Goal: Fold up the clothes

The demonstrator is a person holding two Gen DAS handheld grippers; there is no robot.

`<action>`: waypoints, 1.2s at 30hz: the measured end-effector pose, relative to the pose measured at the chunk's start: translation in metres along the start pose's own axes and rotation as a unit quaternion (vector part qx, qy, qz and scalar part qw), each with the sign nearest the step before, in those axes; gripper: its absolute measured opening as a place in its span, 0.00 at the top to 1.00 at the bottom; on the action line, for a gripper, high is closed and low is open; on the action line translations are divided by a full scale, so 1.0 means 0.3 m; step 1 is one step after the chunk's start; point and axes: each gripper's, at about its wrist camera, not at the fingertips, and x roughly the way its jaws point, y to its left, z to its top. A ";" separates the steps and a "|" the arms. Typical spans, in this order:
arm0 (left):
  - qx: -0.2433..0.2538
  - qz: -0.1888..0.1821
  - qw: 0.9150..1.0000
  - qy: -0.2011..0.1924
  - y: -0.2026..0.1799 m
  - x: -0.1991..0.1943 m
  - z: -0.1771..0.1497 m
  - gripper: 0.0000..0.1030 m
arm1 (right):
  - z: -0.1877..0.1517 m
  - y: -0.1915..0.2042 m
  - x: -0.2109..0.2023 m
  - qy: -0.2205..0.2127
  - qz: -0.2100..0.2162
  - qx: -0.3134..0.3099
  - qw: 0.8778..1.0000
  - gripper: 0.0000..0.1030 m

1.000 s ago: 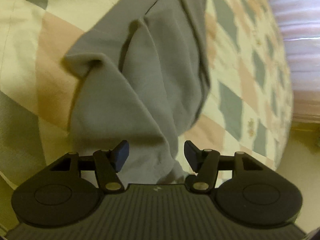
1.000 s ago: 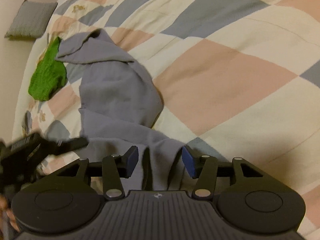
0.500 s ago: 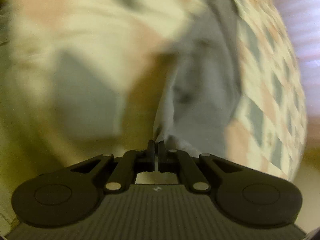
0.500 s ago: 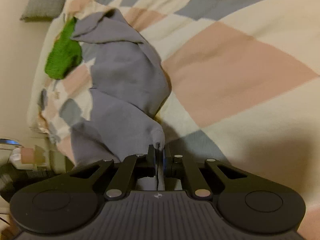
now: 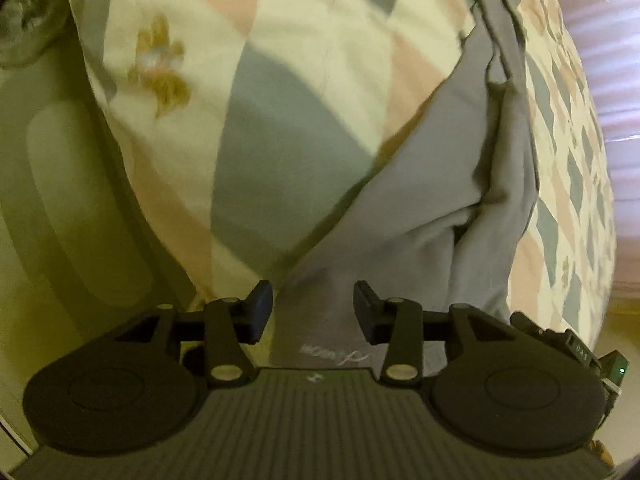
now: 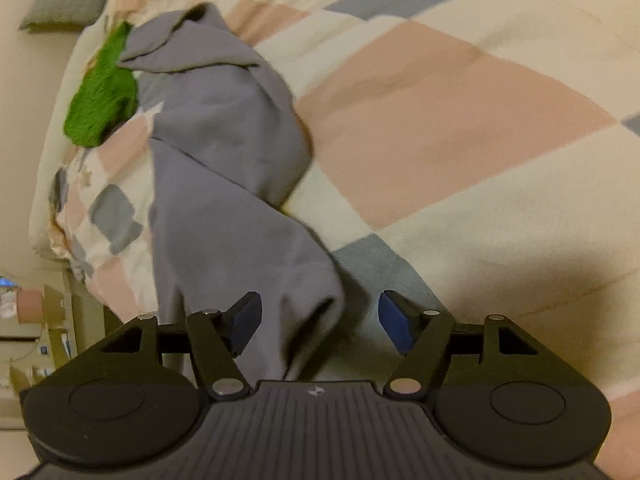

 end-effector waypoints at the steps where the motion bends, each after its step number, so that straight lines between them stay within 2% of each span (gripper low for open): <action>1: -0.003 -0.008 1.000 0.010 0.016 0.021 0.001 0.57 | -0.006 -0.010 0.000 -0.003 0.003 0.011 1.000 0.34; 4: -0.026 -0.048 0.998 0.033 0.046 0.081 -0.002 0.57 | -0.021 -0.040 0.006 -0.012 0.015 0.054 0.998 0.34; 6: -0.049 -0.072 0.995 0.044 0.063 0.124 -0.009 0.61 | -0.030 -0.055 0.015 -0.017 0.024 0.084 0.996 0.34; 7: -0.060 -0.081 0.994 0.049 0.070 0.146 -0.013 0.66 | -0.034 -0.059 0.019 -0.019 0.028 0.095 0.995 0.34; 10: -0.070 -0.095 0.992 0.044 0.075 0.169 -0.023 0.67 | -0.041 -0.061 0.022 -0.026 0.042 0.104 0.993 0.37; 11: -0.070 -0.098 0.992 0.041 0.080 0.168 -0.026 0.67 | -0.041 -0.058 0.025 -0.024 0.047 0.099 0.994 0.42; 13: -0.077 -0.109 0.990 0.036 0.087 0.162 -0.033 0.67 | -0.033 -0.042 0.048 -0.014 0.037 0.078 0.996 0.62; 14: -0.080 -0.111 0.990 0.030 0.087 0.157 -0.038 0.70 | -0.026 -0.035 0.063 -0.008 0.037 0.076 0.996 0.84; 15: -0.082 -0.108 0.991 0.023 0.084 0.147 -0.047 0.83 | -0.020 -0.029 0.077 -0.003 0.037 0.073 0.997 0.91; 16: -0.083 -0.106 0.991 0.014 0.081 0.136 -0.058 0.90 | -0.017 -0.019 0.067 -0.005 0.042 0.068 0.997 0.92; 19: -0.085 -0.123 0.988 -0.032 0.042 0.040 -0.128 0.92 | -0.012 0.011 0.008 -0.013 0.068 0.052 0.996 0.94; 22: -0.060 -0.148 0.983 -0.091 -0.066 -0.117 -0.255 0.92 | -0.001 -0.006 -0.202 -0.027 0.133 0.056 0.989 0.94; 25: -0.021 -0.185 0.972 -0.147 -0.229 -0.291 -0.412 0.92 | 0.010 -0.024 -0.412 -0.041 0.198 0.059 0.978 0.94; 27: 0.009 -0.207 0.961 -0.184 -0.355 -0.411 -0.518 0.92 | 0.014 -0.034 -0.582 -0.050 0.245 0.055 0.967 0.94; 29: 0.047 -0.240 0.942 -0.229 -0.492 -0.544 -0.615 0.92 | 0.027 -0.032 -0.771 -0.061 0.295 0.043 0.953 0.94; 31: 0.093 -0.272 0.917 -0.277 -0.614 -0.705 -0.702 0.92 | 0.050 -0.010 -0.951 -0.075 0.339 0.014 0.938 0.94; 33: 0.143 -0.293 0.888 -0.325 -0.728 -0.866 -0.776 0.92 | 0.073 0.047 -1.150 -0.091 0.391 -0.044 0.915 0.94; 35: 0.187 -0.310 0.859 -0.361 -0.820 -0.992 -0.828 0.91 | 0.092 0.113 -1.324 -0.107 0.440 -0.101 0.886 0.94; 36: 0.206 -0.317 0.845 -0.377 -0.863 -1.050 -0.851 0.91 | 0.103 0.158 -1.403 -0.116 0.464 -0.132 0.868 0.94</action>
